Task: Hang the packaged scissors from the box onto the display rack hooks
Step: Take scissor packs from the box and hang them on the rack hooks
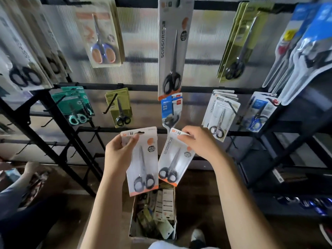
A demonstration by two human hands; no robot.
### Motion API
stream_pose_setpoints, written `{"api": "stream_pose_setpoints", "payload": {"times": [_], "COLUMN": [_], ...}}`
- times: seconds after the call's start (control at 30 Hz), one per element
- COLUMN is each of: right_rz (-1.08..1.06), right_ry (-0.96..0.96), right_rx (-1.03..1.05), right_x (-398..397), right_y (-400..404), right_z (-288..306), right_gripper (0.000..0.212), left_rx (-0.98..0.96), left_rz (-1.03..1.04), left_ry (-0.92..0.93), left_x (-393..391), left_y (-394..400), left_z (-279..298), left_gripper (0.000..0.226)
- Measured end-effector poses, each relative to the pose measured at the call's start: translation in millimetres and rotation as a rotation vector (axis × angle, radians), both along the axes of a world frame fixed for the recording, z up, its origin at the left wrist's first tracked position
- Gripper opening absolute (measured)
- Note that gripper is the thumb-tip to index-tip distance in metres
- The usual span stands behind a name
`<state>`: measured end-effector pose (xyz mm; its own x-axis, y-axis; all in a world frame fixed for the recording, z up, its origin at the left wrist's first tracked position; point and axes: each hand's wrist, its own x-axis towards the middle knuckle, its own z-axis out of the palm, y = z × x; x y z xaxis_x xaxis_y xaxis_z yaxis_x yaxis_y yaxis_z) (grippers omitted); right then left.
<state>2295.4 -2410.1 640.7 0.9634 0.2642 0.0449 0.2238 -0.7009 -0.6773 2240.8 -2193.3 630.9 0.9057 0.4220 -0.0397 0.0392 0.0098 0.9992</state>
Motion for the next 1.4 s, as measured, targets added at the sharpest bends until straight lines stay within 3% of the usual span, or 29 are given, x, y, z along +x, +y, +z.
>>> {"api": "stream_pose_setpoints", "payload": {"times": [0.2,0.47,0.67,0.97,1.23,1.4], "right_rz": [-0.104,-0.219,-0.273,-0.309,-0.235,-0.158], "right_ry": [-0.014,-0.01,-0.053,-0.125,-0.122,0.03], "right_rx": [0.0,0.059,0.044,0.075,0.128,0.229], "right_x": [-10.3,1.8,14.7,44.3,72.6,85.7], "right_y": [-27.7,-75.9,-115.6,-161.7,-175.7,-184.9], "right_z": [6.7,8.6,13.8,16.1,-1.2,-2.0], "right_gripper": [0.016,0.014,0.014,0.006,0.027,0.03], "left_rx": [0.029,0.068,0.068,0.167,0.16,0.161], "left_rz": [-0.136,-0.252,-0.314,-0.376,-0.349,-0.312], "left_ry": [-0.021,-0.017,0.032,-0.001,0.029,0.026], "left_x": [9.7,32.3,59.3,90.4,111.0,119.4], "left_y": [-22.7,-69.7,-114.1,-165.9,-193.9,-202.8], "left_z": [-7.5,-3.8,-7.0,-1.0,-1.7,-3.5], "left_gripper": [0.023,0.008,0.026,0.032,0.014,0.016]}}
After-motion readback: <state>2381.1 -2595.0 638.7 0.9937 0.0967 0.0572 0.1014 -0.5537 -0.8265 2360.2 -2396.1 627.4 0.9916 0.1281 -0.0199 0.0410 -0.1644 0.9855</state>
